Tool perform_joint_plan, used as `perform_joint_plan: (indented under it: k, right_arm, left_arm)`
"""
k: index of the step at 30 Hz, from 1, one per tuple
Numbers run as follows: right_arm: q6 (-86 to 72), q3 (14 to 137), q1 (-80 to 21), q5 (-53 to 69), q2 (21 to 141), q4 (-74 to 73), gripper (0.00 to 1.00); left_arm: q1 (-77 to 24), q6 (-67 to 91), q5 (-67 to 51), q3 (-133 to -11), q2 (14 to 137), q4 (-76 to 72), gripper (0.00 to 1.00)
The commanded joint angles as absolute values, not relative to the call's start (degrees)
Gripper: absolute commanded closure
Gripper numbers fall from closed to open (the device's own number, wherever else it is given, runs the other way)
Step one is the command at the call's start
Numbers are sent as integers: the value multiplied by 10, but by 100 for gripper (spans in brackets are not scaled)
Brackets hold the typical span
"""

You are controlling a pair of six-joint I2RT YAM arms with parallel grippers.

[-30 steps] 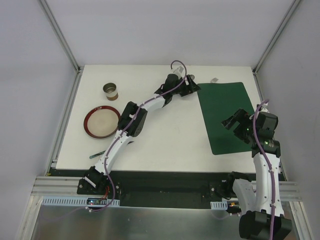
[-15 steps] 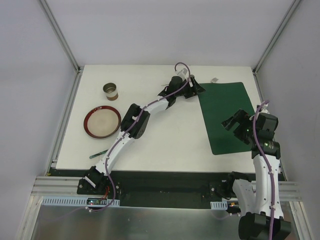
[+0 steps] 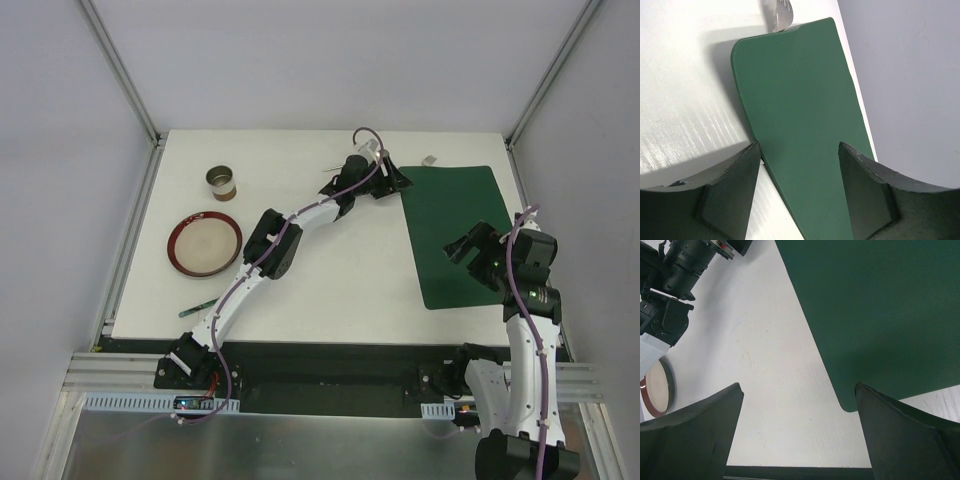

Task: Set the dinner table for one person
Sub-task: Pick up the napkin from the corner of the board.

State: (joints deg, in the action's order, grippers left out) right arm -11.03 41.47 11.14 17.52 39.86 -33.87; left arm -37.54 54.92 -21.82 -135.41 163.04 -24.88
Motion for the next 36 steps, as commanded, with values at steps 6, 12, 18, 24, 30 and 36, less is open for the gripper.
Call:
perform_joint_plan:
  k: [6,12,18,24,30,36]
  right_arm:
    - [-110,400,109,145,427,-295,4]
    - [-114,411,109,131,546,-208,4]
    - [-113,496,109,105,727,-147,4]
    - [-123,573,109,135,884,-127,4]
    - [-131,611,108,156,963,-113,3]
    - [-142,633,106,159,993,-111,3]
  left_arm:
    - [-375,511,-231,-1320,1582,-267,40]
    - [-351,419,-264,-1213,1443,-251,35]
    - [-314,368,-293,-1125,1319,-238,30]
    - [-279,329,-311,-1077,1243,-197,28]
    - [-253,274,-318,-1059,1195,-121,24]
    - [-222,263,-310,-1000,1144,-120,23]
